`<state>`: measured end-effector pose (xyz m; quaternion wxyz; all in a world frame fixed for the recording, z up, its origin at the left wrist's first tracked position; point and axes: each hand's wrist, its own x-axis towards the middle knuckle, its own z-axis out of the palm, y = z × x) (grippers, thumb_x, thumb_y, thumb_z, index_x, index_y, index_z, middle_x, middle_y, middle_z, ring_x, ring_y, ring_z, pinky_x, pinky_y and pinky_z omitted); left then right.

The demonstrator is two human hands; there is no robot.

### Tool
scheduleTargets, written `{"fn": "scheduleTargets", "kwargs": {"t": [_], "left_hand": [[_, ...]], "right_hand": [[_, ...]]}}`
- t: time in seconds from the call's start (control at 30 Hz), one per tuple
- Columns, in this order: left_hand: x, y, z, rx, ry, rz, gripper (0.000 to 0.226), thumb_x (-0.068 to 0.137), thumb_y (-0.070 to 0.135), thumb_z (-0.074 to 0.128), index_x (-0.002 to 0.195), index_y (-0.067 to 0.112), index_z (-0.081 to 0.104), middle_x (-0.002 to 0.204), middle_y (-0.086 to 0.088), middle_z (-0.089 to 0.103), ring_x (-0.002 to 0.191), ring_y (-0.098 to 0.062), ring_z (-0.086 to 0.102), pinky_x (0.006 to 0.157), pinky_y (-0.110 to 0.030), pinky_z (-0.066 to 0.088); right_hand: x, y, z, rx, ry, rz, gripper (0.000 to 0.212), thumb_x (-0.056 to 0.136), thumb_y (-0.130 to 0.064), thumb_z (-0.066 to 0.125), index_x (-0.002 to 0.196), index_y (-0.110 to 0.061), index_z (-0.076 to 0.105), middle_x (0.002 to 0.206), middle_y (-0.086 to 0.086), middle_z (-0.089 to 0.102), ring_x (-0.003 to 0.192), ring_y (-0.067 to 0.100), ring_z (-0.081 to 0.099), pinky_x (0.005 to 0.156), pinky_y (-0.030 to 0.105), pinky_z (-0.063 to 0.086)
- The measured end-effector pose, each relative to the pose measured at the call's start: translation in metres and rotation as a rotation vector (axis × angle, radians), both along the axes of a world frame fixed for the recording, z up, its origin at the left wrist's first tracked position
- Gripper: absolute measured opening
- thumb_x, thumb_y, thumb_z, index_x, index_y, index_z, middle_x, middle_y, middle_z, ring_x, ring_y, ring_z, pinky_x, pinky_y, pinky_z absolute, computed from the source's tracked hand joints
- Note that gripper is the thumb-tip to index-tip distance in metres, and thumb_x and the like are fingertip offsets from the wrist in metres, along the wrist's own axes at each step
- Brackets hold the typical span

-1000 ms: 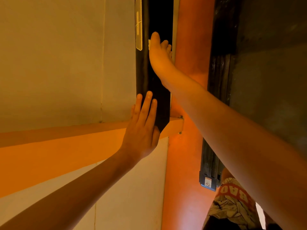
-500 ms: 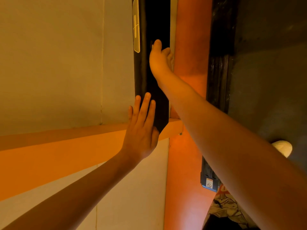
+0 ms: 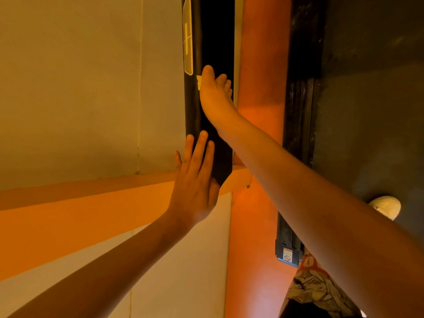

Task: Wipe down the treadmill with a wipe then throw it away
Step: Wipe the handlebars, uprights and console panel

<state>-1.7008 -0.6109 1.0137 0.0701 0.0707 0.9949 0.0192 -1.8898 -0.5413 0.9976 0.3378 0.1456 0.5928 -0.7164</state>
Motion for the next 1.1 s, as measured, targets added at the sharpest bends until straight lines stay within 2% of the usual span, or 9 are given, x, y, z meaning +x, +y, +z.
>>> {"fn": "scheduleTargets", "kwargs": {"t": [0.2, 0.4, 0.53, 0.57, 0.7, 0.8, 0.87, 1.03, 1.1], "left_hand": [[0.000, 0.000, 0.000, 0.002, 0.006, -0.010, 0.065, 0.098, 0.022, 0.035, 0.159, 0.006, 0.019, 0.169, -0.015, 0.010, 0.158, -0.035, -0.004, 0.119, -0.071, 0.014], [-0.001, -0.003, -0.003, 0.050, 0.041, -0.063, 0.063, 0.098, 0.016, 0.038, 0.157, 0.000, 0.022, 0.167, -0.019, 0.014, 0.157, -0.039, -0.001, 0.124, -0.062, 0.014], [-0.003, -0.002, -0.001, 0.060, 0.056, -0.083, 0.062, 0.098, 0.014, 0.038, 0.155, -0.004, 0.024, 0.166, -0.023, 0.016, 0.157, -0.042, 0.001, 0.123, -0.063, 0.018], [-0.003, -0.002, -0.002, 0.060, 0.056, -0.083, 0.062, 0.098, 0.014, 0.038, 0.155, -0.004, 0.024, 0.166, -0.024, 0.016, 0.157, -0.042, 0.002, 0.123, -0.063, 0.019], [-0.002, -0.003, -0.002, 0.068, 0.062, -0.081, 0.061, 0.099, 0.014, 0.037, 0.155, -0.004, 0.024, 0.166, -0.024, 0.017, 0.157, -0.041, 0.001, 0.123, -0.063, 0.018], [-0.003, -0.003, -0.002, 0.067, 0.064, -0.094, 0.059, 0.100, 0.014, 0.036, 0.155, -0.005, 0.025, 0.165, -0.025, 0.018, 0.156, -0.042, 0.002, 0.123, -0.063, 0.020], [-0.003, -0.002, -0.002, 0.066, 0.067, -0.100, 0.059, 0.100, 0.015, 0.035, 0.155, -0.006, 0.025, 0.165, -0.026, 0.018, 0.156, -0.042, 0.002, 0.124, -0.061, 0.019], [-0.003, -0.002, -0.003, 0.075, 0.085, -0.094, 0.058, 0.101, 0.017, 0.036, 0.154, -0.006, 0.028, 0.164, -0.025, 0.019, 0.157, -0.040, 0.001, 0.126, -0.054, 0.013], [-0.002, -0.002, -0.002, 0.068, 0.084, -0.095, 0.059, 0.101, 0.016, 0.037, 0.154, -0.007, 0.028, 0.165, -0.025, 0.019, 0.157, -0.041, 0.001, 0.126, -0.054, 0.013]], "right_hand": [[-0.002, 0.003, -0.013, 0.040, -0.025, -0.043, 0.064, 0.111, -0.044, 0.023, 0.162, -0.006, 0.017, 0.169, 0.013, 0.017, 0.156, 0.027, 0.015, 0.126, 0.049, 0.016], [0.013, -0.002, -0.006, 0.011, 0.065, -0.016, 0.066, 0.111, -0.046, 0.018, 0.163, -0.010, 0.000, 0.172, 0.010, -0.003, 0.159, 0.024, -0.003, 0.126, 0.043, 0.000], [0.001, -0.001, -0.008, 0.041, 0.003, -0.068, 0.060, 0.111, -0.041, 0.026, 0.157, -0.003, 0.028, 0.164, 0.018, 0.026, 0.152, 0.031, 0.023, 0.124, 0.050, 0.018], [0.001, 0.000, -0.006, 0.041, 0.002, -0.063, 0.060, 0.111, -0.041, 0.025, 0.158, -0.004, 0.028, 0.164, 0.019, 0.026, 0.152, 0.032, 0.023, 0.124, 0.051, 0.018], [0.008, 0.000, -0.003, 0.016, 0.046, 0.007, 0.064, 0.112, -0.044, 0.019, 0.163, -0.010, 0.002, 0.172, 0.011, 0.000, 0.159, 0.025, 0.001, 0.126, 0.044, 0.003], [-0.002, 0.000, -0.006, 0.042, 0.022, -0.008, 0.062, 0.111, -0.044, 0.023, 0.161, -0.007, 0.020, 0.168, 0.016, 0.019, 0.154, 0.030, 0.019, 0.125, 0.051, 0.017], [-0.006, 0.001, -0.004, 0.038, -0.006, -0.025, 0.062, 0.111, -0.044, 0.023, 0.160, -0.006, 0.022, 0.166, 0.015, 0.023, 0.153, 0.031, 0.022, 0.123, 0.052, 0.021], [0.008, 0.001, 0.003, -0.006, 0.060, 0.025, 0.067, 0.111, -0.047, 0.019, 0.163, -0.010, -0.002, 0.172, 0.010, -0.005, 0.158, 0.025, -0.005, 0.126, 0.045, 0.002], [0.006, 0.002, -0.001, -0.021, 0.065, 0.004, 0.067, 0.112, -0.046, 0.018, 0.163, -0.010, -0.004, 0.172, 0.009, -0.008, 0.158, 0.024, -0.008, 0.126, 0.043, -0.001]]}}
